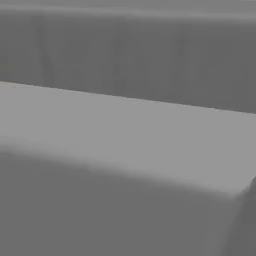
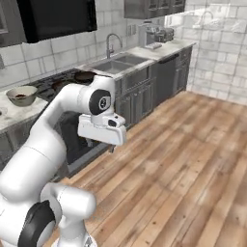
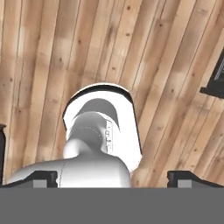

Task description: Place one of the steaks on the plate and the other in the bowl. Then place the bowl in the fridge.

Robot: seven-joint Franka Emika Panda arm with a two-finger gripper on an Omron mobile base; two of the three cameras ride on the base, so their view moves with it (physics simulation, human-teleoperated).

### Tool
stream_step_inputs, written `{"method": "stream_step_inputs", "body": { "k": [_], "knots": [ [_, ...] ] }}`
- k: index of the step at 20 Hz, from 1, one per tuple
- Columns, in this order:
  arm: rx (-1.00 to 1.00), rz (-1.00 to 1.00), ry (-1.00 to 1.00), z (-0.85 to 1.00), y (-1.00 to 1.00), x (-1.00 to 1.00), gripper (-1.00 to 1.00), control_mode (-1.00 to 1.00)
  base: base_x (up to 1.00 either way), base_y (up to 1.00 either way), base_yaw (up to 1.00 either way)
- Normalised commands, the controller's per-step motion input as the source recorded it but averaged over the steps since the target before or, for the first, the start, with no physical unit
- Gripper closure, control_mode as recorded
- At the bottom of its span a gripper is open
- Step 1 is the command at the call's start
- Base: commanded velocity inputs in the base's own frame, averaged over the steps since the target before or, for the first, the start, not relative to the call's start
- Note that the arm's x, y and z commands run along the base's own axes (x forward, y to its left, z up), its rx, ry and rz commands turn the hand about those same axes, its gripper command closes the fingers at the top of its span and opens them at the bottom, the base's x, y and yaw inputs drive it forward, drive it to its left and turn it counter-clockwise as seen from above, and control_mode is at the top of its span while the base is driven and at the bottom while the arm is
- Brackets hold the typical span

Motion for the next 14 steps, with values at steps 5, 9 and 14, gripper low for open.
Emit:
{"method": "stream_step_inputs", "body": {
  "k": [5, 9, 14],
  "knots": [
    [0.0, 0.0, 0.0, 0.0, 0.0, 0.0, -1.0, 1.0, 0.22, 0.45, 0.7],
    [0.0, 0.0, 0.0, 0.0, 0.0, 0.0, -1.0, 1.0, 0.2, 0.37, 0.67],
    [0.0, 0.0, 0.0, 0.0, 0.0, 0.0, -1.0, 1.0, 0.25, 0.18, 0.7]
  ]
}}
